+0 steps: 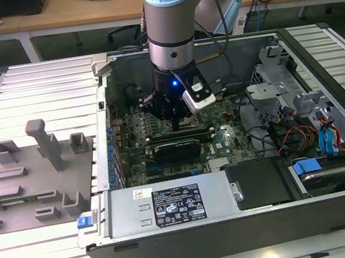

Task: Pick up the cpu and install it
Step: 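Install the second cpu locking lever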

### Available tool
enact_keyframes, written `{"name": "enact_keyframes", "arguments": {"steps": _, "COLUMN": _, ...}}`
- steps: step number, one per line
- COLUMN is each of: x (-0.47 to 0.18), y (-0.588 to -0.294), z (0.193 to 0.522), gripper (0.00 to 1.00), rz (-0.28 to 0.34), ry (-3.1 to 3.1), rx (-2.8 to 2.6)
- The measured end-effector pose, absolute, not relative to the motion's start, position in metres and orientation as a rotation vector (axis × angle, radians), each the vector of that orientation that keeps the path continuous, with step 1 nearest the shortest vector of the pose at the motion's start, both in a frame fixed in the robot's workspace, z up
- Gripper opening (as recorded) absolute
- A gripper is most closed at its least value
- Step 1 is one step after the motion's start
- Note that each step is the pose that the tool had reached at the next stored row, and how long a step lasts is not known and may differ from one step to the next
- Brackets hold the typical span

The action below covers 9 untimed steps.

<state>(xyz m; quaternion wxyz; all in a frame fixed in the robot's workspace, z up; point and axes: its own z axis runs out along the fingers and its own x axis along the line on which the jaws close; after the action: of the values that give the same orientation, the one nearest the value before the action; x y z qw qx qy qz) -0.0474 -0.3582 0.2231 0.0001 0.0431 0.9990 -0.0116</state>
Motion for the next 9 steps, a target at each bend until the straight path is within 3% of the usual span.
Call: {"name": "enact_keyframes", "arguments": {"steps": 9, "x": -0.0530, "y": -0.3585, "z": 0.2170, "gripper": 0.11, "rz": -0.036, "ry": 3.137, "rx": 0.135}}
